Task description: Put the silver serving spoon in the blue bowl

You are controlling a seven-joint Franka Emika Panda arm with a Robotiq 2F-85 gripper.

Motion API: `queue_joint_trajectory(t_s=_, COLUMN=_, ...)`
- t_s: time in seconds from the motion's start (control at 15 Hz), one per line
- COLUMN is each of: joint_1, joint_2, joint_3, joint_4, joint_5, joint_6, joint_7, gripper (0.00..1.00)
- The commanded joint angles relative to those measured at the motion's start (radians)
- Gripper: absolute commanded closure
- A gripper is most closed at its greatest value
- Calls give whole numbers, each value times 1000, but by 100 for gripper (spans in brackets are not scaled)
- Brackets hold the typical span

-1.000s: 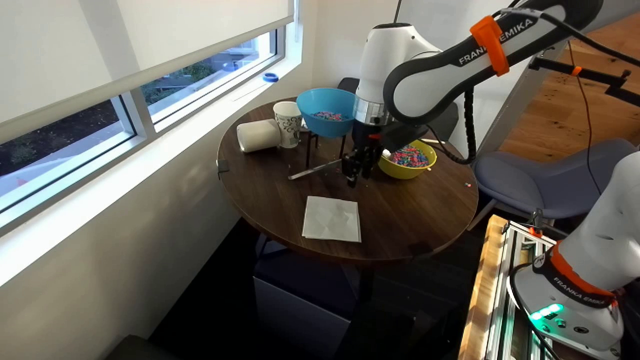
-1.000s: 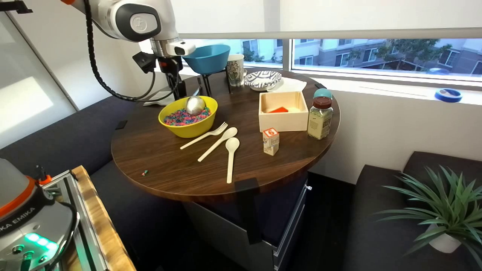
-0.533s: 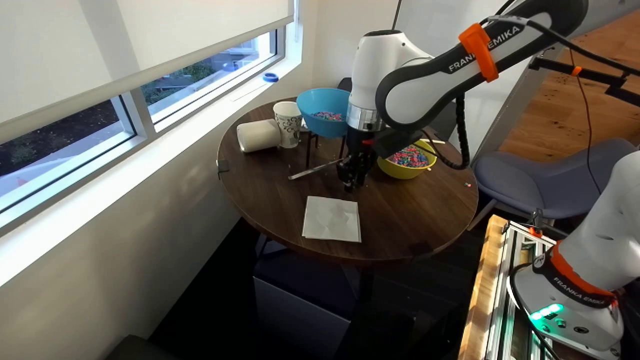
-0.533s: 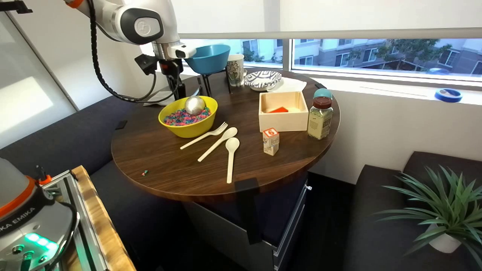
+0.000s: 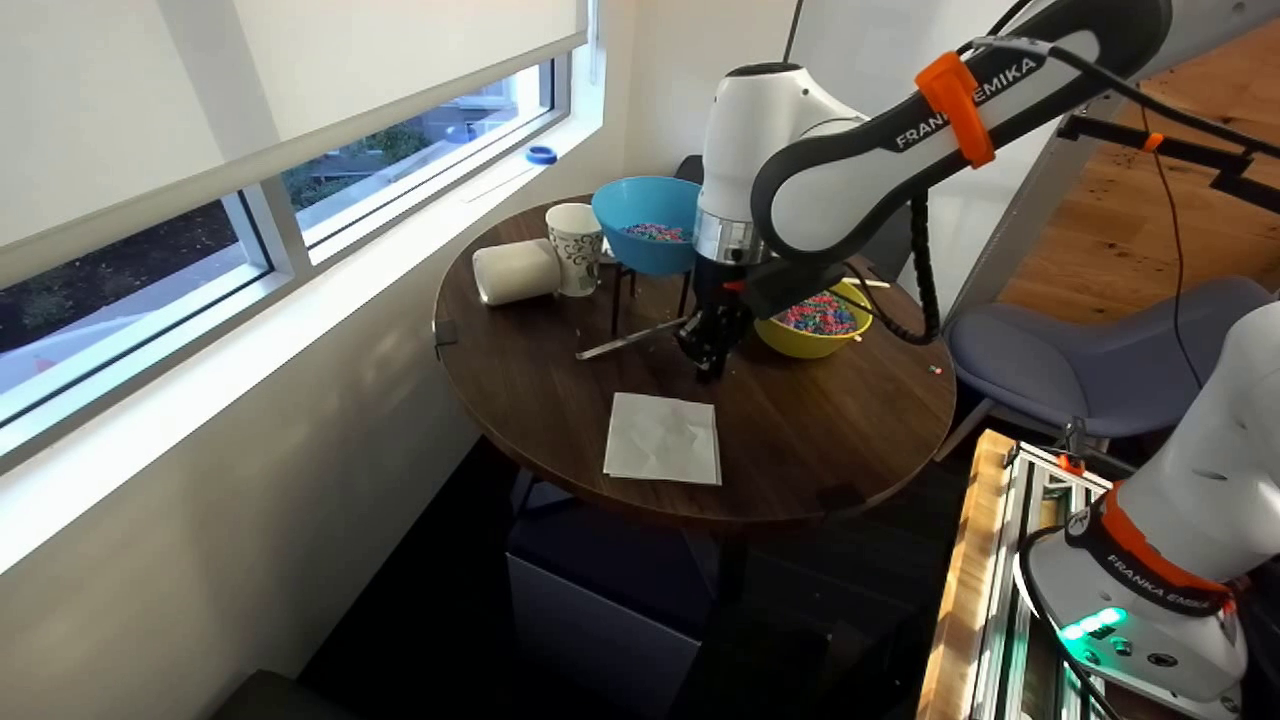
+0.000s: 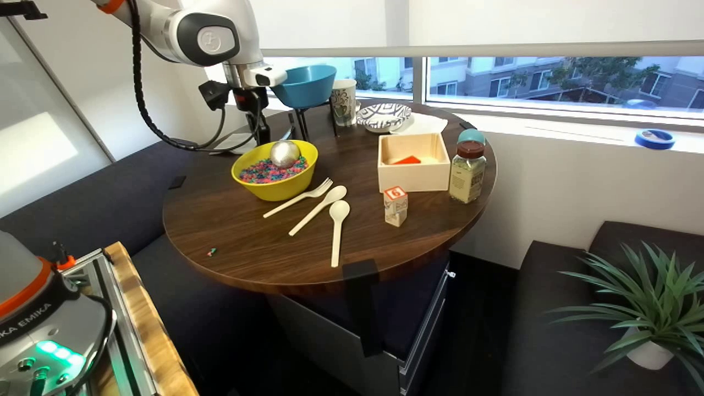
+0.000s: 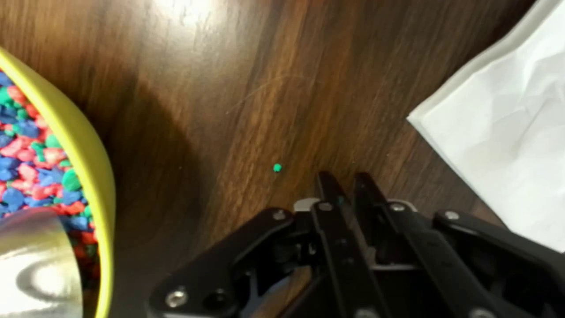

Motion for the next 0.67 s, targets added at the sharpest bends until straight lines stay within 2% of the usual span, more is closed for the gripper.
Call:
queue_joint_trajectory(t_s=0.0, joint_1=11, joint_2=10, joint_3=-4, joint_4=-12, joint_5=-44, joint_6=7, joint_7=61, gripper=100)
queue_joint_trajectory(t_s=0.27, joint_1=17, joint_2=9, joint_3=-1, joint_4=2, joint_5=-75, joint_6=-9, joint_7=84, gripper=100)
queue_joint_trajectory(t_s=0.6, joint_1=24, joint_2=-104, joint_3=-1, joint_4=-10, joint_5=-170, joint_6=-61, joint_7=141, gripper=99)
